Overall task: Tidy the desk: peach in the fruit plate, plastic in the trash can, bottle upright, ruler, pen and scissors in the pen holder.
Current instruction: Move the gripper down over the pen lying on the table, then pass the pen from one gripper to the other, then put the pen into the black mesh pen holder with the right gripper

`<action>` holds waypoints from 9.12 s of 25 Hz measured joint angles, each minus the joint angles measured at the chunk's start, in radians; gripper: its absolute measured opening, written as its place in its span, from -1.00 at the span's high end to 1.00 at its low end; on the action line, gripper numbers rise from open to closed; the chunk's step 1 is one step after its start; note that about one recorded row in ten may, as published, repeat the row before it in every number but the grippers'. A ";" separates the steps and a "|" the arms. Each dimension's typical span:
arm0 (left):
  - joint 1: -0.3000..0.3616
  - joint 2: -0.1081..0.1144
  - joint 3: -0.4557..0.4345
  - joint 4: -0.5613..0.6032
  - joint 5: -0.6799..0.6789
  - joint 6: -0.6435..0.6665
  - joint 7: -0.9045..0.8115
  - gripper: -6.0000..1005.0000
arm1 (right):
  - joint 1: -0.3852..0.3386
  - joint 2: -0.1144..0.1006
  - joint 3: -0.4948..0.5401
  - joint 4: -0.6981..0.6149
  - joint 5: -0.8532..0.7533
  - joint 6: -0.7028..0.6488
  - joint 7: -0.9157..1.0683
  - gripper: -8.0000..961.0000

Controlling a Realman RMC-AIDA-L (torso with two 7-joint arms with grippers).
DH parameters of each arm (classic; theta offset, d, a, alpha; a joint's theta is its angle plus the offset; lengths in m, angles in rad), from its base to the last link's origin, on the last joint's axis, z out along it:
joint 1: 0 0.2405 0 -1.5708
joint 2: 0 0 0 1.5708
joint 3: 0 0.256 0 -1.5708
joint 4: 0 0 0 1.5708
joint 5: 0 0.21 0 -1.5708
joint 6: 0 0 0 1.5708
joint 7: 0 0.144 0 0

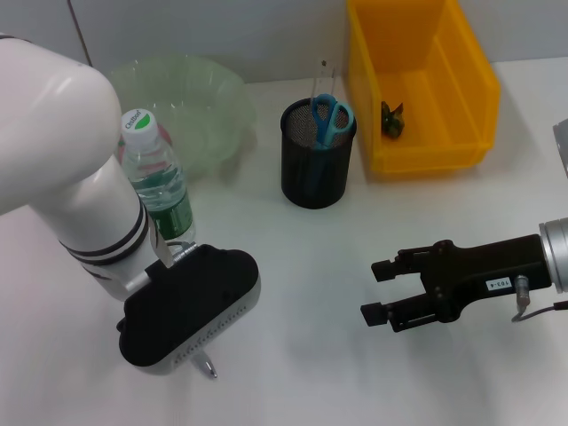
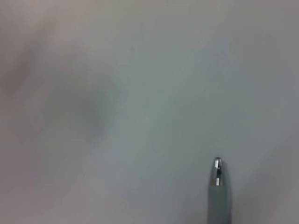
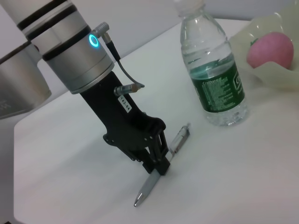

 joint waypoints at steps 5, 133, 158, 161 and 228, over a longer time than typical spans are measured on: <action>-0.006 0.000 0.000 -0.008 -0.007 0.000 0.007 0.60 | 0.001 0.000 -0.001 0.001 0.000 0.000 -0.003 -0.72; 0.022 0.021 -0.923 -0.359 -0.815 0.137 -1.589 0.63 | 0.021 0.006 -0.255 0.500 0.905 -0.085 -2.456 -0.54; 0.025 0.028 -0.913 -0.359 -0.814 0.144 -1.591 0.62 | 0.021 0.009 -0.267 0.514 0.903 -0.081 -2.479 0.16; 0.024 0.029 -0.913 -0.359 -0.814 0.146 -1.590 0.62 | 0.021 0.009 -0.267 0.514 0.903 -0.078 -2.480 0.17; 0.122 0.048 -0.988 -0.367 -0.887 0.259 -1.167 -0.27 | -0.026 0.004 -0.082 0.532 0.900 -0.223 -2.251 0.60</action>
